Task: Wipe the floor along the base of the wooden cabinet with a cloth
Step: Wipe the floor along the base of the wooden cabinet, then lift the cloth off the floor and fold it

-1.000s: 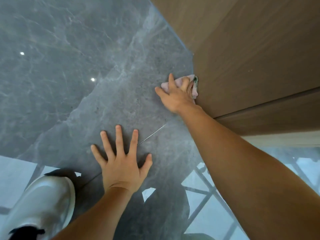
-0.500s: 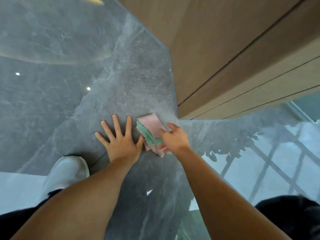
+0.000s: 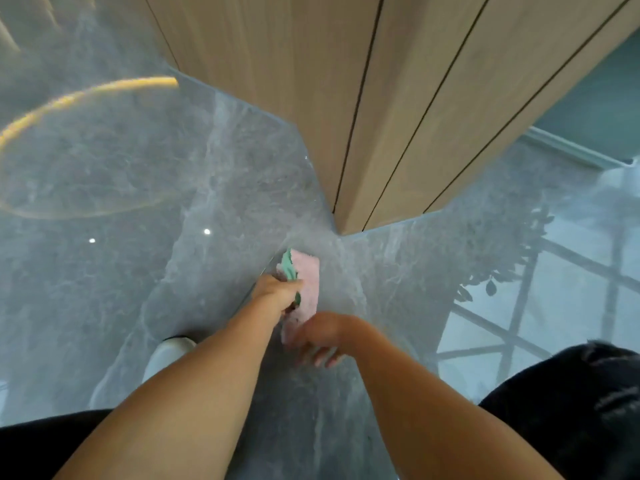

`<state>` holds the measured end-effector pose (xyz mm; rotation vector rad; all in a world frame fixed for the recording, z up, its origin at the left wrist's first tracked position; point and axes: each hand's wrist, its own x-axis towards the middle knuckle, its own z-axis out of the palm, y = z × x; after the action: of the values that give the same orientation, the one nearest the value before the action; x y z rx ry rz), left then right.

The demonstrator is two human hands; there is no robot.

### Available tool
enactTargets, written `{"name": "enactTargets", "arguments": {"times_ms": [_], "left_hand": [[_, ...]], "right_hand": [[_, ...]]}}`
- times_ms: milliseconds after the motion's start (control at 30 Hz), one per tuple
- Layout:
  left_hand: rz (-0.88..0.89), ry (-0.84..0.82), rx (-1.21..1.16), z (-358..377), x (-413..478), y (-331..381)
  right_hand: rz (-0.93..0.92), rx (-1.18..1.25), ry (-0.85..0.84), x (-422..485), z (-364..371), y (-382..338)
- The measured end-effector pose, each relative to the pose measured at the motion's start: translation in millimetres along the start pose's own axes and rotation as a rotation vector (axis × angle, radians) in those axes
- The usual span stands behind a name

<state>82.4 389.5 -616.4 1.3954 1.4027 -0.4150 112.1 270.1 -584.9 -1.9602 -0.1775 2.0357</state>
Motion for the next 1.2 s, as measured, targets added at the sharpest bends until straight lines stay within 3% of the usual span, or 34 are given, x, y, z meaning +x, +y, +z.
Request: {"name": "enactTargets", "arguments": {"times_ms": [67,200,367,533,700,800,867,1000,1200], "left_hand": [[-0.002,-0.022,0.101,1,-5,-2],[-0.016,-0.122,0.071,3,-25,6],[0.083,-0.240,0.117,18,-50,50],[0.186,-0.494,0.340,68,-82,90],[0.290,-0.554,0.600,127,-103,95],[0.407,-0.621,0.640,163,-117,86],[0.435,-0.751,0.723,174,-128,79],[0.313,-0.908,0.874,160,-155,66],[0.105,-0.940,1.019,101,-253,67]], "right_hand": [[0.017,-0.077,0.044,5,6,4],[0.014,0.061,0.424,4,2,20],[0.055,0.825,0.931,-28,-33,40],[-0.285,1.276,0.672,-61,-67,46],[-0.402,1.399,0.944,-74,-58,91],[-0.453,1.563,0.974,-81,-43,119],[-0.480,1.707,0.997,-86,-23,130],[-0.498,1.740,1.019,-104,19,148],[-0.482,1.724,0.966,-193,102,142]]}}
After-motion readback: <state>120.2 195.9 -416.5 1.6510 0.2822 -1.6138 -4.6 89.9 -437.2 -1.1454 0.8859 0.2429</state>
